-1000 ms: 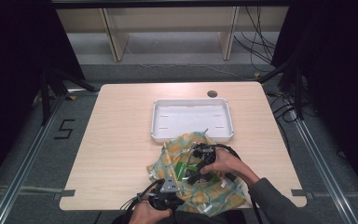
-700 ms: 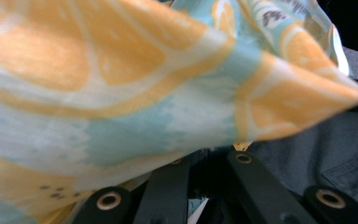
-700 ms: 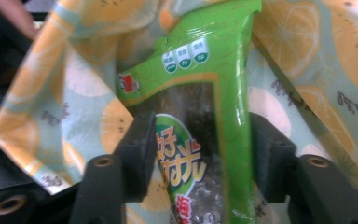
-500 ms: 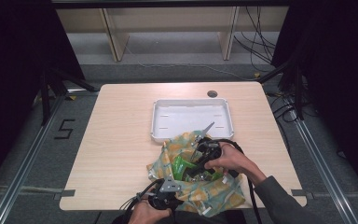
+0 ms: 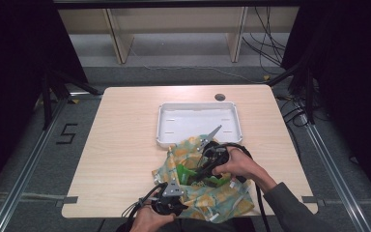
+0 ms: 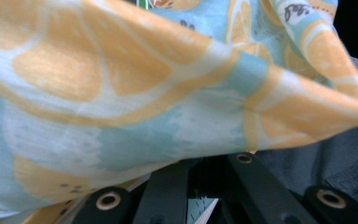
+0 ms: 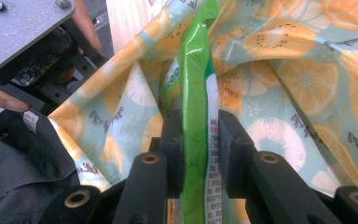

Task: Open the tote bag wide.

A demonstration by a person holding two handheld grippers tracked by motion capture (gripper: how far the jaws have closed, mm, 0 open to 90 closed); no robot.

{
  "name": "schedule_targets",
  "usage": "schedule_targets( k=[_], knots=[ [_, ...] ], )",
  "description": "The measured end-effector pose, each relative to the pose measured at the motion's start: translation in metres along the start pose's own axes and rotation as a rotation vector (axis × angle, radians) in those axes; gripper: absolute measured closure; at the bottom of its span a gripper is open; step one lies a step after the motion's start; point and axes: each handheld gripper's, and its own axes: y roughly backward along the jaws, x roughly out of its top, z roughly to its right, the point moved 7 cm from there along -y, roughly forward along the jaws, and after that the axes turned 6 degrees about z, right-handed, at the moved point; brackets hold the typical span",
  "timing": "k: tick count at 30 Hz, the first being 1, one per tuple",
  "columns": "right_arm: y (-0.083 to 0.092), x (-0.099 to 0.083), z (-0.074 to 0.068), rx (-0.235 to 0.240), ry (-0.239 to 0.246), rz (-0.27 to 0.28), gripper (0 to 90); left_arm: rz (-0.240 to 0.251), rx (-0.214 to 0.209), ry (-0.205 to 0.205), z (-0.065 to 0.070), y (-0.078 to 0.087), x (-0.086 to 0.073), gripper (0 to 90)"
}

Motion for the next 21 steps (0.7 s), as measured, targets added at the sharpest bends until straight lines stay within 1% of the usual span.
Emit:
schedule_targets(
  k=[1, 2, 3, 4, 5, 6, 7, 8, 9, 10, 11, 12, 13, 14, 15, 16, 17, 18, 19, 20, 21],
  knots=[
    [0.001, 0.000, 0.000, -0.008, 0.000, 0.000, 75.3, 0.007, -0.006, -0.011, 0.001, -0.001, 0.001, 88.2],
    [0.001, 0.000, 0.000, -0.011, 0.001, 0.001, 75.3, -0.010, -0.012, -0.009, 0.002, 0.000, -0.001, 88.1],
    [0.001, 0.001, 0.000, -0.011, -0.002, 0.002, 75.3, 0.004, -0.014, 0.001, 0.004, -0.001, 0.000, 88.0],
    [0.001, 0.001, 0.002, -0.023, 0.006, 0.007, 75.3, 0.004, -0.017, -0.010, 0.004, 0.000, 0.000, 87.8],
    [0.002, 0.002, 0.001, -0.021, 0.006, 0.011, 75.4, 0.004, -0.017, -0.010, 0.004, 0.000, 0.000, 87.5],
    [0.003, 0.001, 0.002, -0.027, 0.015, 0.009, 75.4, 0.005, -0.018, 0.000, 0.004, 0.002, 0.001, 87.0],
    [0.003, 0.001, 0.003, -0.027, 0.022, 0.010, 75.4, 0.005, -0.018, 0.000, 0.004, 0.002, 0.001, 86.4],
    [0.003, 0.002, 0.001, -0.020, 0.013, 0.015, 75.4, -0.006, -0.009, -0.029, 0.004, 0.006, 0.002, 85.9],
    [0.003, 0.002, 0.000, 0.011, 0.029, 0.017, 75.6, -0.006, -0.009, -0.029, 0.004, 0.006, 0.002, 85.2],
    [0.003, 0.002, 0.000, 0.011, 0.029, 0.017, 75.6, -0.007, -0.018, -0.034, 0.005, 0.008, 0.002, 85.2],
    [0.004, 0.005, 0.002, -0.005, 0.065, 0.043, 75.8, 0.014, -0.022, -0.011, 0.007, 0.009, 0.004, 83.3],
    [0.006, 0.003, 0.000, -0.031, 0.015, 0.018, 75.8, 0.021, -0.026, -0.010, 0.007, 0.014, 0.005, 82.5],
    [0.007, 0.003, 0.001, -0.041, 0.019, 0.023, 75.9, 0.024, -0.029, -0.003, 0.008, 0.016, 0.006, 81.7],
    [0.007, 0.003, 0.001, -0.041, 0.019, 0.023, 75.9, 0.024, -0.029, -0.003, 0.008, 0.016, 0.006, 81.2],
    [0.008, 0.004, 0.003, -0.041, 0.038, 0.034, 75.9, 0.029, -0.032, -0.017, 0.007, 0.019, 0.007, 81.2],
    [0.007, 0.006, 0.003, -0.022, 0.072, 0.055, 75.9, 0.031, -0.036, -0.024, 0.007, 0.021, 0.008, 80.4],
    [0.009, 0.007, 0.004, -0.028, 0.068, 0.057, 76.0, 0.038, -0.034, 0.003, 0.008, 0.024, 0.008, 79.0],
    [0.010, 0.007, 0.004, -0.029, 0.073, 0.061, 76.0, 0.047, -0.034, -0.011, 0.008, 0.028, 0.010, 78.8],
    [0.011, 0.007, 0.004, -0.029, 0.069, 0.066, 76.0, 0.047, -0.034, -0.011, 0.008, 0.028, 0.010, 78.3],
    [0.012, 0.007, 0.005, -0.040, 0.074, 0.066, 76.0, 0.057, -0.034, 0.002, 0.009, 0.033, 0.011, 77.8],
    [0.013, 0.008, 0.005, -0.034, 0.071, 0.072, 76.0, 0.057, -0.034, 0.002, 0.009, 0.033, 0.011, 77.6]
  ],
)
